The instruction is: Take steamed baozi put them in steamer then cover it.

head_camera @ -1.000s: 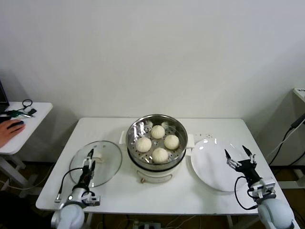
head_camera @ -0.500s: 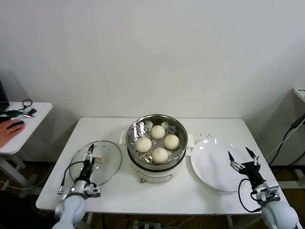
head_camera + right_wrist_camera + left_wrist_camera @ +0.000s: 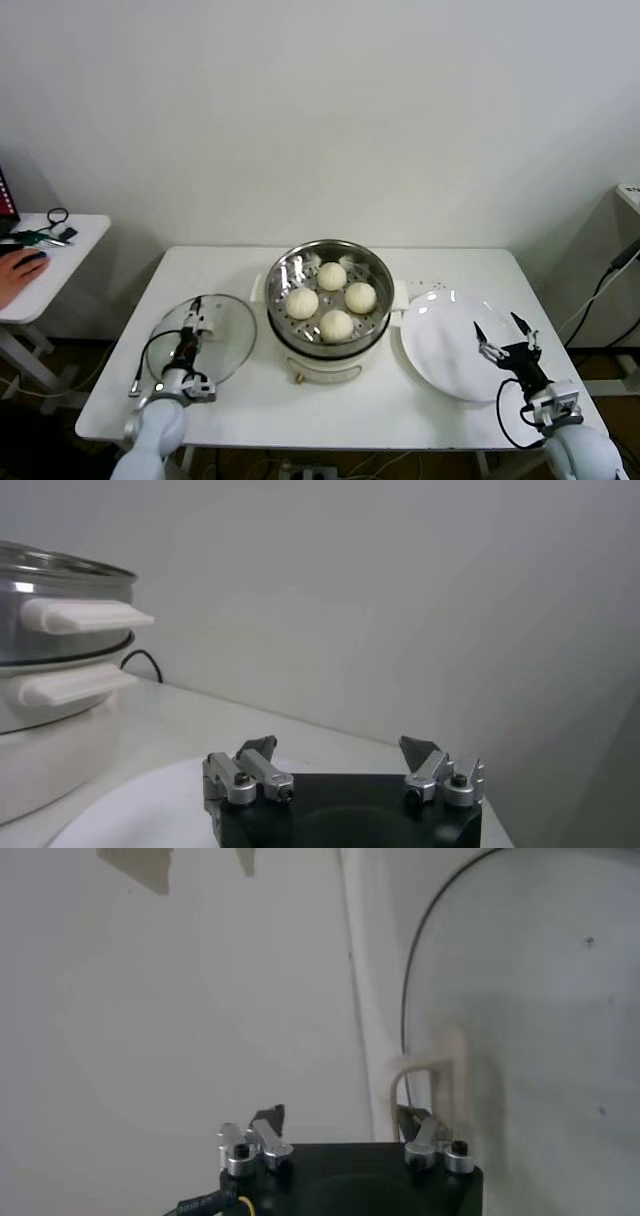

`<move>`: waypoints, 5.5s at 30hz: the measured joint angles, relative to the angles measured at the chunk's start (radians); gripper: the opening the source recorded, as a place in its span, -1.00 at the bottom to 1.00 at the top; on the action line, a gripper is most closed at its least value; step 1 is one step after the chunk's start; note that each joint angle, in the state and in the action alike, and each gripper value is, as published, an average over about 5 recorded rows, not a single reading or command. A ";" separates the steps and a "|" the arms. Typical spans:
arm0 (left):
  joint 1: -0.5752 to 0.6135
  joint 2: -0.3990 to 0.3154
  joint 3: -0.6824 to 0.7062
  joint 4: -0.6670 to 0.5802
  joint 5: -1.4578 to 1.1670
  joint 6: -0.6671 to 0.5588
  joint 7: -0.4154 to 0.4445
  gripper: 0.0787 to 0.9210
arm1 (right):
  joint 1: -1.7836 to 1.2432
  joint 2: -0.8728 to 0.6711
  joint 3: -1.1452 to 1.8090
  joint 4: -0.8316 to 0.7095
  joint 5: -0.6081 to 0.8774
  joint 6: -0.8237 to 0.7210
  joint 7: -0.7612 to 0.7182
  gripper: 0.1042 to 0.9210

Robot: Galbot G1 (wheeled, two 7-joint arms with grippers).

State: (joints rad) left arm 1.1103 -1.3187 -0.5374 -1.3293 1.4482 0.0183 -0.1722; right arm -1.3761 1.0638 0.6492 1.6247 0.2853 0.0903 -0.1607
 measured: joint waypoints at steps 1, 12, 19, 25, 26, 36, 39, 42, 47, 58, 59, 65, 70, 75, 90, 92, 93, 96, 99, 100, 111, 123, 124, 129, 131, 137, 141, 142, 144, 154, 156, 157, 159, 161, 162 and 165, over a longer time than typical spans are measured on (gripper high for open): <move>-0.002 0.000 0.001 0.002 -0.002 0.000 0.001 0.41 | 0.001 0.001 0.000 -0.001 -0.003 0.001 -0.001 0.76; -0.002 0.002 0.011 0.012 -0.027 -0.001 0.009 -0.35 | 0.018 0.003 -0.012 -0.006 -0.033 0.003 -0.006 0.76; 0.010 0.017 0.011 -0.014 -0.053 0.006 0.018 -0.79 | 0.025 0.005 -0.019 -0.007 -0.047 0.006 -0.007 0.76; 0.037 0.039 0.016 -0.074 -0.091 0.030 0.013 -0.83 | 0.034 -0.003 -0.020 -0.015 -0.051 0.007 -0.007 0.76; 0.044 0.044 0.015 -0.090 -0.099 0.037 0.012 -0.83 | 0.035 -0.005 -0.020 -0.016 -0.051 0.007 -0.007 0.76; 0.161 0.115 0.000 -0.323 -0.161 0.170 0.019 -0.83 | 0.050 -0.013 -0.026 -0.028 -0.060 0.009 -0.007 0.76; 0.203 0.142 0.002 -0.411 -0.174 0.232 0.037 -0.83 | 0.058 -0.015 -0.031 -0.035 -0.066 0.010 -0.007 0.76; 0.238 0.171 0.006 -0.499 -0.188 0.295 0.057 -0.83 | 0.068 -0.017 -0.037 -0.043 -0.072 0.010 -0.006 0.76; 0.265 0.223 0.036 -0.632 -0.209 0.393 0.087 -0.83 | 0.086 -0.020 -0.049 -0.056 -0.082 0.008 -0.001 0.76; 0.160 0.323 0.268 -0.772 -0.208 0.587 0.187 -0.83 | 0.135 -0.006 -0.084 -0.084 -0.110 -0.001 0.023 0.76; 0.134 0.325 0.300 -0.775 -0.203 0.602 0.203 -0.83 | 0.139 -0.005 -0.086 -0.086 -0.113 -0.002 0.025 0.76; -0.039 0.302 0.492 -0.758 -0.150 0.671 0.309 -0.83 | 0.143 0.003 -0.082 -0.088 -0.121 -0.003 0.031 0.76; -0.151 0.240 0.626 -0.716 -0.082 0.705 0.398 -0.83 | 0.133 0.009 -0.063 -0.087 -0.124 0.001 0.030 0.76; -0.212 0.150 0.705 -0.659 -0.001 0.718 0.469 -0.83 | 0.117 0.011 -0.040 -0.087 -0.126 0.008 0.025 0.76; -0.283 -0.116 0.773 -0.455 0.161 0.718 0.535 -0.83 | 0.094 0.014 0.007 -0.100 -0.128 0.023 0.012 0.76; -0.288 -0.137 0.772 -0.432 0.170 0.718 0.539 -0.83 | 0.094 0.014 0.009 -0.103 -0.128 0.024 0.010 0.76; -0.291 -0.145 0.771 -0.421 0.173 0.718 0.540 -0.83 | 0.094 0.014 0.009 -0.104 -0.129 0.025 0.009 0.76; -0.299 -0.162 0.768 -0.394 0.180 0.718 0.543 -0.83 | 0.096 0.015 0.010 -0.108 -0.130 0.026 0.008 0.76; -0.301 -0.173 0.766 -0.374 0.183 0.718 0.546 -0.83 | 0.098 0.016 0.010 -0.112 -0.132 0.026 0.008 0.76; -0.301 -0.175 0.764 -0.368 0.184 0.718 0.547 -0.83 | 0.099 0.016 0.009 -0.113 -0.133 0.026 0.008 0.76; -0.297 -0.189 0.744 -0.329 0.185 0.718 0.553 -0.83 | 0.104 0.019 0.004 -0.120 -0.142 0.026 0.008 0.76; -0.287 -0.193 0.728 -0.316 0.158 0.719 0.535 -0.83 | 0.116 0.012 -0.007 -0.123 -0.151 0.024 0.008 0.76; -0.286 -0.194 0.728 -0.316 0.155 0.719 0.533 -0.83 | 0.116 0.012 -0.007 -0.123 -0.151 0.024 0.008 0.76; -0.279 -0.197 0.729 -0.319 0.140 0.718 0.525 -0.83 | 0.117 0.012 -0.008 -0.127 -0.155 0.024 0.008 0.76; -0.279 -0.197 0.730 -0.321 0.136 0.718 0.522 -0.83 | 0.117 0.012 -0.008 -0.129 -0.156 0.024 0.008 0.76; -0.281 -0.197 0.732 -0.316 0.129 0.718 0.508 -0.83 | 0.118 0.014 -0.007 -0.131 -0.159 0.025 0.008 0.76; -0.279 -0.194 0.733 -0.311 0.122 0.718 0.496 -0.83 | 0.118 0.016 -0.006 -0.133 -0.160 0.027 0.007 0.76; -0.278 -0.193 0.734 -0.310 0.120 0.718 0.493 -0.83 | 0.118 0.016 -0.006 -0.133 -0.161 0.027 0.007 0.76; -0.278 -0.191 0.735 -0.308 0.115 0.718 0.487 -0.83 | 0.118 0.016 -0.005 -0.134 -0.161 0.028 0.006 0.76; -0.280 -0.184 0.740 -0.309 0.094 0.718 0.478 -0.79 | 0.115 0.018 -0.004 -0.131 -0.158 0.023 0.003 0.76; -0.282 -0.178 0.741 -0.315 0.086 0.718 0.479 -0.69 | 0.116 0.018 -0.004 -0.129 -0.155 0.020 0.003 0.76; -0.283 -0.174 0.742 -0.319 0.083 0.717 0.479 -0.64 | 0.115 0.018 -0.004 -0.128 -0.154 0.017 0.003 0.76; -0.283 -0.165 0.743 -0.330 0.075 0.717 0.482 -0.49 | 0.115 0.018 -0.004 -0.124 -0.150 0.012 0.003 0.76; -0.280 -0.154 0.744 -0.343 0.066 0.717 0.484 -0.37 | 0.114 0.018 -0.003 -0.121 -0.147 0.004 0.002 0.76; -0.278 -0.148 0.745 -0.351 0.061 0.717 0.484 -0.29 | 0.114 0.018 -0.003 -0.119 -0.146 0.000 0.002 0.76; -0.272 -0.130 0.747 -0.375 0.048 0.717 0.488 -0.08 | 0.113 0.017 -0.003 -0.112 -0.140 -0.014 0.001 0.76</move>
State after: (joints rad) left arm 0.8387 -1.4486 0.2096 -1.7047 1.4964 0.7355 0.3158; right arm -1.2626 1.0811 0.6458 1.5126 0.1448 0.0763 -0.1593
